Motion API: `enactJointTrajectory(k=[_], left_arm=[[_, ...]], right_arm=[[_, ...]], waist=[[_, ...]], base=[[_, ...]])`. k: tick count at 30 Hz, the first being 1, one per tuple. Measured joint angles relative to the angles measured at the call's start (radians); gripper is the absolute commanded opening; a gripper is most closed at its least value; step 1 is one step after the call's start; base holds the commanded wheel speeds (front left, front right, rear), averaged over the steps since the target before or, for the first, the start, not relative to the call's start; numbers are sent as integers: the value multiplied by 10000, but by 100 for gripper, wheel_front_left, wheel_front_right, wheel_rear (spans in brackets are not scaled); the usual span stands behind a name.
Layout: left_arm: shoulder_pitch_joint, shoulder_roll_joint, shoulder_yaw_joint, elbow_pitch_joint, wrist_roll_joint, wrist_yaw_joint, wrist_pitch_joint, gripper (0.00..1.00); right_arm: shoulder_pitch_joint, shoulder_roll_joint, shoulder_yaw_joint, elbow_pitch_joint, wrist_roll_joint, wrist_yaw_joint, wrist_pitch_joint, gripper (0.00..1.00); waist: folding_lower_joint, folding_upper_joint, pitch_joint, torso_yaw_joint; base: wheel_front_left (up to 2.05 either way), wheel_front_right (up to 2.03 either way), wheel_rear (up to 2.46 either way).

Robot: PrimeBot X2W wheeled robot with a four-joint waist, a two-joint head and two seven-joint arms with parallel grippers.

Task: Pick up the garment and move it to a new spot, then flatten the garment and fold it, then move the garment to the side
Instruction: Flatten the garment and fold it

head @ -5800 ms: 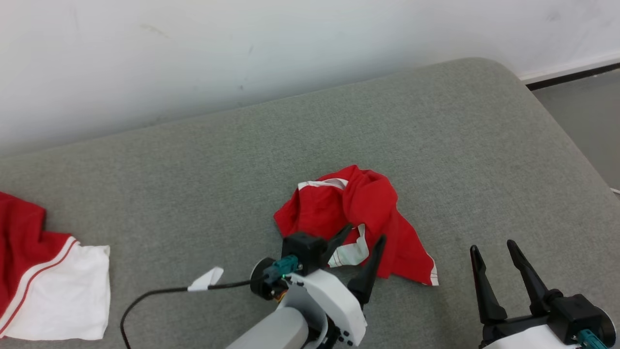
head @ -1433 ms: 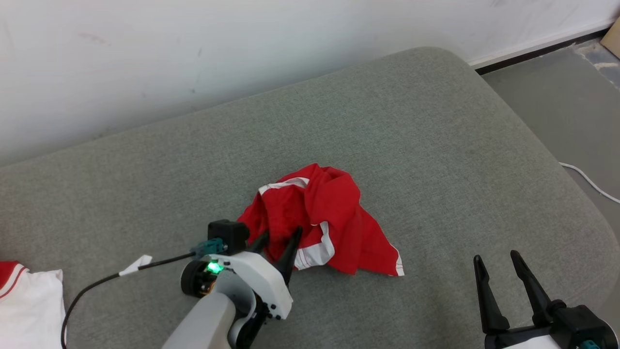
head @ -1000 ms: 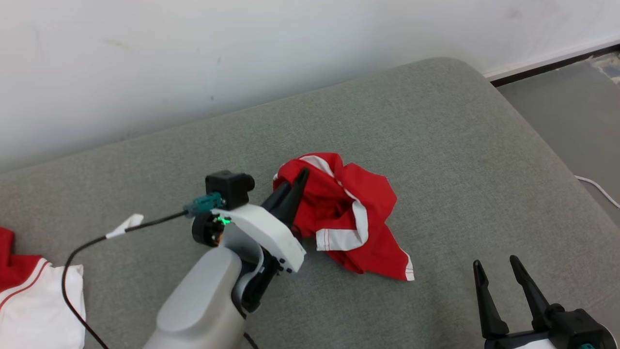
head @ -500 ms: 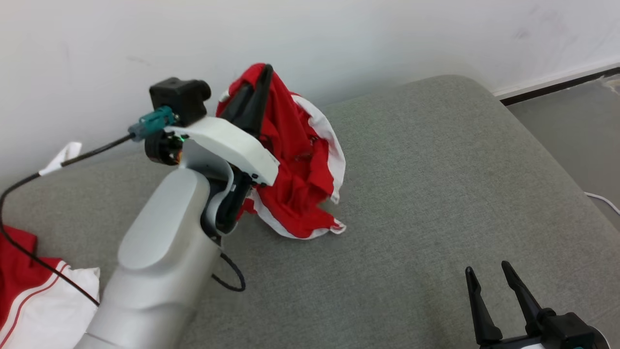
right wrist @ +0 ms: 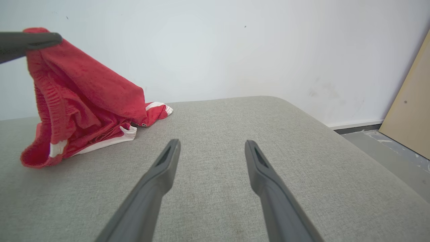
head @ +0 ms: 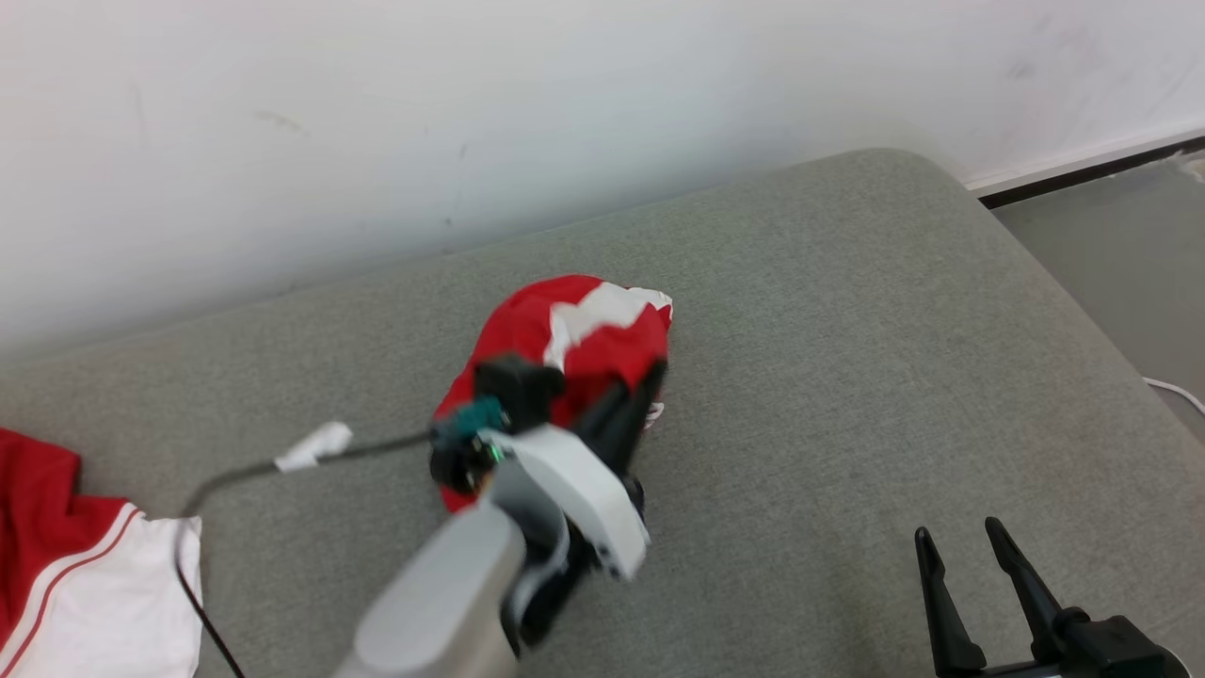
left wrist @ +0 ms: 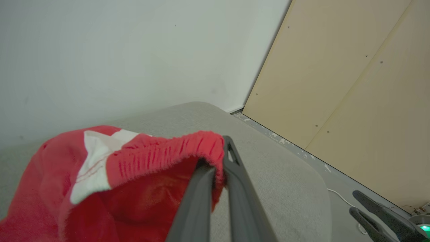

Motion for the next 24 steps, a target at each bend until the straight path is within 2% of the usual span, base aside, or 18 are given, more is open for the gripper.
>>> enactJointTrajectory(k=[14,20,21,22,23,24], left_arm=[[2637,-148,-3172,401,-1413,-56,-372,0],[2847,-148,-3800,1254,-1647,111,-637,0],[2896,-144,-3825,1438,-1666,130,-719,7],[2906,-148,-3835,1555,-1664,153,-825,47],[2908,-157,-3831,1653,-1668,153,-903,100],[2927,-167,-3804,1749,-1732,151,-959,100]], right_arm=[[-7,-48,-25,15,0,0,0,100],[-11,-38,4,31,0,0,0,100],[-10,-38,2,31,0,0,0,100],[-3,-44,-6,31,0,0,0,100],[11,-44,-19,31,0,0,0,100],[26,-48,-33,31,0,0,0,100]], waist=[[0,0,110,353],[0,0,96,381],[0,0,92,382],[0,0,87,386],[0,0,78,394],[0,0,62,404]], base=[[0,0,0],[0,0,0],[0,0,0],[0,0,0],[0,0,0],[0,0,0]])
